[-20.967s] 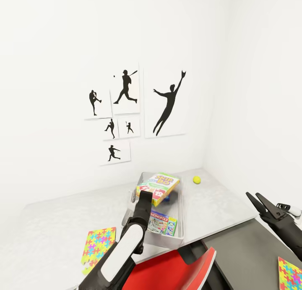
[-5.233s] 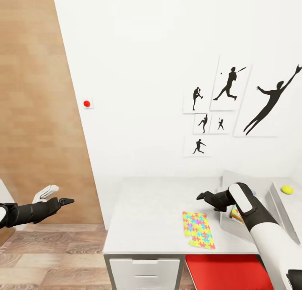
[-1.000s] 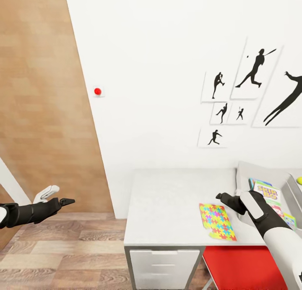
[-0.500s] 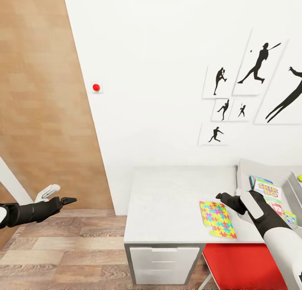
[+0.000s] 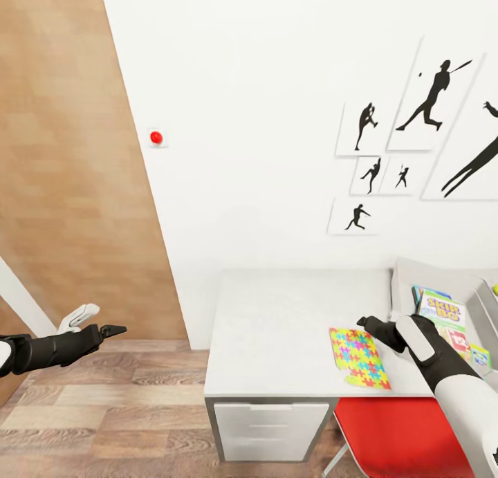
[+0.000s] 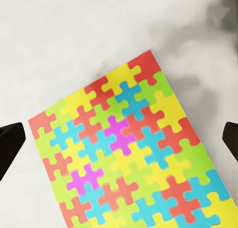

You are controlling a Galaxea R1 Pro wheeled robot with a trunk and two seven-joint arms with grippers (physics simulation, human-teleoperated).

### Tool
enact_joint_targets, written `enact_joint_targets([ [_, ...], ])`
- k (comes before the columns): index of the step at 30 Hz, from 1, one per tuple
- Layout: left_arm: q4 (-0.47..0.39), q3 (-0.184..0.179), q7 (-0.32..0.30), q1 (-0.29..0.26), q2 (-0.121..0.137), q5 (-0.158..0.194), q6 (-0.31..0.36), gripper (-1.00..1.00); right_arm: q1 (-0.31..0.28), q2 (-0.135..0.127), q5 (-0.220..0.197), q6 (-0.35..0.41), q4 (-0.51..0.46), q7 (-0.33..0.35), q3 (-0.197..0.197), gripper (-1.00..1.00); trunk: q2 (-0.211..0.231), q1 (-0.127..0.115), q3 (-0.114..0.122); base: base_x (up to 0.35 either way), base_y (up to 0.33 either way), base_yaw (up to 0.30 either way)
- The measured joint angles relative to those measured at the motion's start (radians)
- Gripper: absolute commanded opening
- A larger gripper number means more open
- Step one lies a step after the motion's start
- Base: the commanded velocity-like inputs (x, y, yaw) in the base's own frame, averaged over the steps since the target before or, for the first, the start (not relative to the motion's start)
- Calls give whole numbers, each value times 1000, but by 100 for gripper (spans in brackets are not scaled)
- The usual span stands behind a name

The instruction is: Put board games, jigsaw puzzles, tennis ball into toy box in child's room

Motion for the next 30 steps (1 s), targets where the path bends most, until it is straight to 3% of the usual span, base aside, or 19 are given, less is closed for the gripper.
enact_joint_targets([
  [30, 0, 1, 0, 0, 0, 0, 0, 100, -1, 0, 0, -7, 31, 0, -1, 100, 0, 0, -49, 0, 0, 0],
])
